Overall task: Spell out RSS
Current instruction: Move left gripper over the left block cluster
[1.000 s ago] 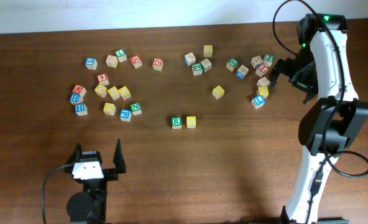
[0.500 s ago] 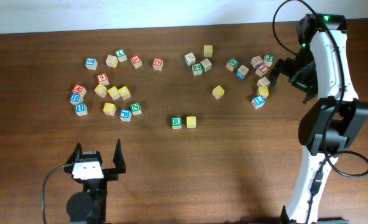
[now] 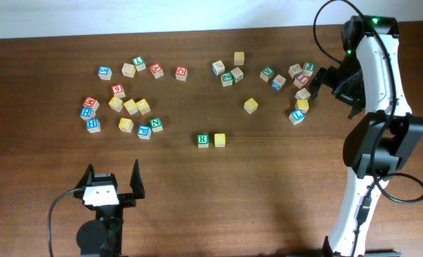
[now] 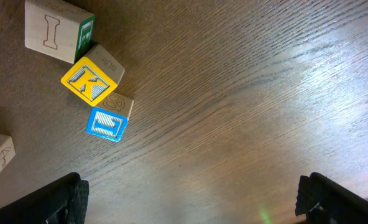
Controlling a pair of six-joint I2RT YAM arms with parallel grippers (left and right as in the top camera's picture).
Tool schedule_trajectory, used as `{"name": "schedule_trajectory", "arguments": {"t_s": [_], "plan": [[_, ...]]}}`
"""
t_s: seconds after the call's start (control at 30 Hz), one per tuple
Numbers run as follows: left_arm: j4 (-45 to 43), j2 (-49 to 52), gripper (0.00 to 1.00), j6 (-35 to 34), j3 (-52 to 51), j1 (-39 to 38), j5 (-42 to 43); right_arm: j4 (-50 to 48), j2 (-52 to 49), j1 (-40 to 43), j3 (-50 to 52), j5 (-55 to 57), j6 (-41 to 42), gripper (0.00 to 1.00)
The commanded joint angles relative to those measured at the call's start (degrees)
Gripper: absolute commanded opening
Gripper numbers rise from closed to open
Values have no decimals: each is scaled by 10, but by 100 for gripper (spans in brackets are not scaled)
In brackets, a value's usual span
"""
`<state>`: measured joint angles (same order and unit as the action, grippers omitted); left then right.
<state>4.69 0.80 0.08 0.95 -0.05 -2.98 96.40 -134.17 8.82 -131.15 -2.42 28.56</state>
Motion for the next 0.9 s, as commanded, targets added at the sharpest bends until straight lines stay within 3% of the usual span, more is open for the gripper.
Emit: {"name": "schedule_trajectory", "arguments": {"t_s": [0.0,0.47,0.5,0.57,0.63,0.77,0.87], "plan": [[-1,-4,99,9,-5,-3,6,0,19,-1,-11,-1,2,98],[-4,-4,99,2,-5,-3,14,0,19,-1,-11,-1,2,98],[-5,-4,99,-22,-4,-3,59,0,19,-1,-11,-1,2,98],[-16,-3,99,-113,-4,-5,230,0,19,-1,-11,-1,2,98],[-29,-3,99,-161,-4,-5,436,0,19,-1,-11,-1,2,98],[-64,-3,99,-176,-4,-5,467,0,19,-1,-11,-1,2,98],[-242,-3,99,-249,-3,-5,465,0,19,-1,-11,-1,2,98]]}}
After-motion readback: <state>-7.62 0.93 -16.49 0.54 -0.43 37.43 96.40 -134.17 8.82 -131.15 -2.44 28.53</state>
